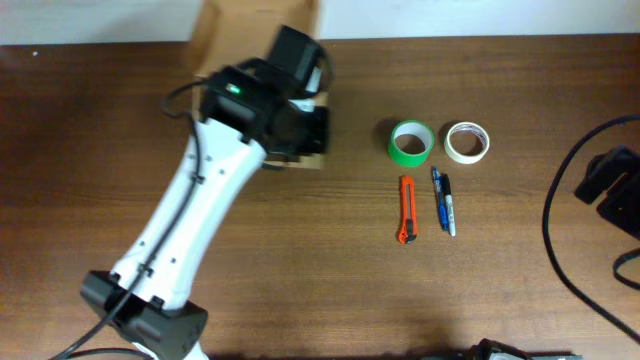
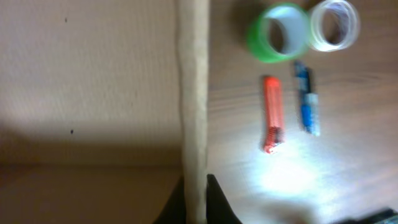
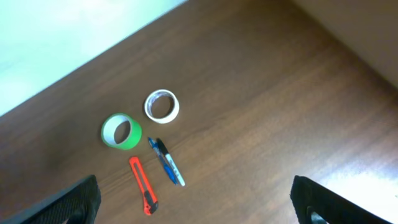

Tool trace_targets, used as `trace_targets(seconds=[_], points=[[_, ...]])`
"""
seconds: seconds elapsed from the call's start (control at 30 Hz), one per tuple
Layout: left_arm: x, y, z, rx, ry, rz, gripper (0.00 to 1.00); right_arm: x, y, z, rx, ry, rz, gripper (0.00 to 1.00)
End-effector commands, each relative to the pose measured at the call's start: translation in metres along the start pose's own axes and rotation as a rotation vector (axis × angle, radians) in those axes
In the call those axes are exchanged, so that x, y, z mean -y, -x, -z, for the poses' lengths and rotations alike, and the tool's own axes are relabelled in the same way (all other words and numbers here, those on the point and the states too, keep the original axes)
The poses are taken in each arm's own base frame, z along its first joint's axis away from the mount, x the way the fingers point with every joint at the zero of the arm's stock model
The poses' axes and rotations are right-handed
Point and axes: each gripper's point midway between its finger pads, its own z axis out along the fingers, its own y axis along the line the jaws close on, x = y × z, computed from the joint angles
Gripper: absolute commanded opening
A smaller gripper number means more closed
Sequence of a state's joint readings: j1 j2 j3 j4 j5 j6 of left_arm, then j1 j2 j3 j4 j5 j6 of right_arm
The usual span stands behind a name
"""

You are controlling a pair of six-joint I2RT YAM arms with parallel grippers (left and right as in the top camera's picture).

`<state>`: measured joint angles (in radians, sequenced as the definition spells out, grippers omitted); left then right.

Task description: Pack container

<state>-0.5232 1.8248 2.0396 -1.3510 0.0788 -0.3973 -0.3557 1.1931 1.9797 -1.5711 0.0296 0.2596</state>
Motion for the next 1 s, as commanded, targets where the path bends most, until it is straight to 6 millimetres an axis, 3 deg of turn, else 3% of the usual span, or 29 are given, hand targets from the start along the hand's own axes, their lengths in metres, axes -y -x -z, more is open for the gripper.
trace_targets(seconds=[0.0, 0.1, 0.13, 0.23, 0.37, 0.47, 0.67, 0.97], points=[[0.044, -0.007, -0.006, 0.008, -0.056, 0.038, 0.01, 0.005, 0.0, -0.023, -0.065, -0.051, -0.072, 1.0], [0.062, -0.023, -0.034, -0.048, -0.012, 0.051, 0.02, 0.004, 0.0, -0.029, -0.08, -0.052, -0.09, 0.99], [0.07, -0.033, -0.055, -0.087, 0.019, 0.055, 0.02, 0.002, 0.0, -0.033, -0.096, -0.044, -0.09, 1.0], [0.078, -0.053, -0.09, -0.166, 0.076, 0.047, 0.01, 0.0, -0.001, -0.042, -0.123, -0.042, -0.09, 0.99], [0.074, -0.087, -0.135, -0.302, 0.177, 0.017, 0.01, -0.003, -0.003, -0.054, -0.171, -0.034, -0.09, 0.99], [0.068, -0.1, -0.158, -0.353, 0.232, 0.003, 0.02, -0.006, -0.004, -0.063, -0.2, -0.026, -0.091, 0.99], [0.057, -0.097, -0.18, -0.323, 0.301, 0.026, 0.02, -0.008, -0.005, -0.075, -0.238, -0.029, -0.091, 0.99], [0.072, -0.074, -0.193, -0.224, 0.232, 0.063, 0.02, -0.012, -0.007, -0.081, -0.262, -0.014, -0.093, 1.0]])
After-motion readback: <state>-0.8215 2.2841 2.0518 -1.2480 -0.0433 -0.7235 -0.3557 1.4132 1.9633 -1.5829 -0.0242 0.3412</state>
